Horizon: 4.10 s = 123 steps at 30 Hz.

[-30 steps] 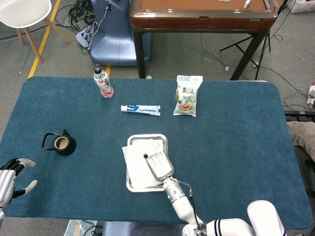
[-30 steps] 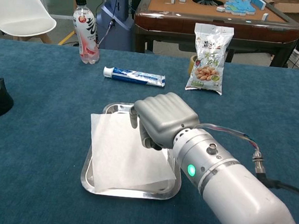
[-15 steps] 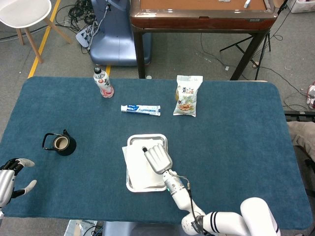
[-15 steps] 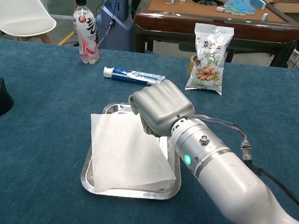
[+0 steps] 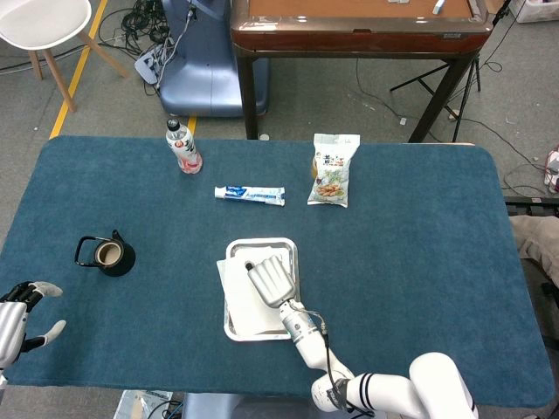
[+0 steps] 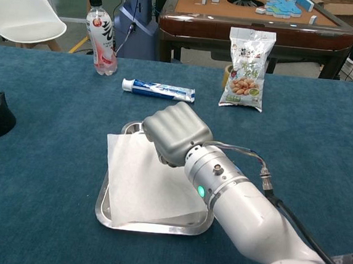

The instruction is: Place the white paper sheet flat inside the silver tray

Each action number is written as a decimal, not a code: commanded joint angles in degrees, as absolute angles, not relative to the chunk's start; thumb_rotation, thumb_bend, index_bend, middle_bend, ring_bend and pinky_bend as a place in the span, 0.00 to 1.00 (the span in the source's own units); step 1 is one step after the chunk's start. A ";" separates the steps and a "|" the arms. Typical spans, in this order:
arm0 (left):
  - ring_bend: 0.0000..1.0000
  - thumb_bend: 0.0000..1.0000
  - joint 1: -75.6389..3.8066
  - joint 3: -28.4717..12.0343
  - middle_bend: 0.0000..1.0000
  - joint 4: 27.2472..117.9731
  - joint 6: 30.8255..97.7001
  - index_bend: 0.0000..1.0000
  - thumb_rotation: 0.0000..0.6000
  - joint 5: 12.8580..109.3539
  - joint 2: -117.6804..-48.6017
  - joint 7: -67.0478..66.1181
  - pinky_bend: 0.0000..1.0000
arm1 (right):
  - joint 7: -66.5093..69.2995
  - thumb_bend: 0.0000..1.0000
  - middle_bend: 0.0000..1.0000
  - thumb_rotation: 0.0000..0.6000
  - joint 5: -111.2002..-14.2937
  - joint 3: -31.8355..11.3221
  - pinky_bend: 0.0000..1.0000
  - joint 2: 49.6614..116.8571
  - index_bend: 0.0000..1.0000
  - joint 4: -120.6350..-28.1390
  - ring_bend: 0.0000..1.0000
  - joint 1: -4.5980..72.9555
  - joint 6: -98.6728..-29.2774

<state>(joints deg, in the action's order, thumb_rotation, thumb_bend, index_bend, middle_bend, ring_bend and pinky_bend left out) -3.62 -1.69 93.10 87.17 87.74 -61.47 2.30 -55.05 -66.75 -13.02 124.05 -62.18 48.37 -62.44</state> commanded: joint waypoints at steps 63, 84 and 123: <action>0.26 0.20 -3.14 -1.66 0.36 93.39 87.96 0.40 1.00 88.14 -60.81 3.24 0.44 | -60.37 0.97 1.00 1.00 -62.51 -16.15 1.00 128.21 0.38 -55.41 1.00 48.16 -62.22; 0.26 0.20 -3.29 -1.63 0.36 93.33 87.65 0.40 1.00 88.10 -61.07 2.85 0.44 | -63.12 0.97 1.00 1.00 -60.21 -16.33 1.00 127.13 0.38 -56.70 1.00 47.18 -63.07; 0.26 0.20 -3.43 -1.59 0.36 93.23 87.44 0.40 1.00 88.05 -61.42 2.39 0.44 | -65.85 0.97 1.00 1.00 -56.42 -15.40 1.00 125.42 0.38 -61.28 1.00 46.15 -64.04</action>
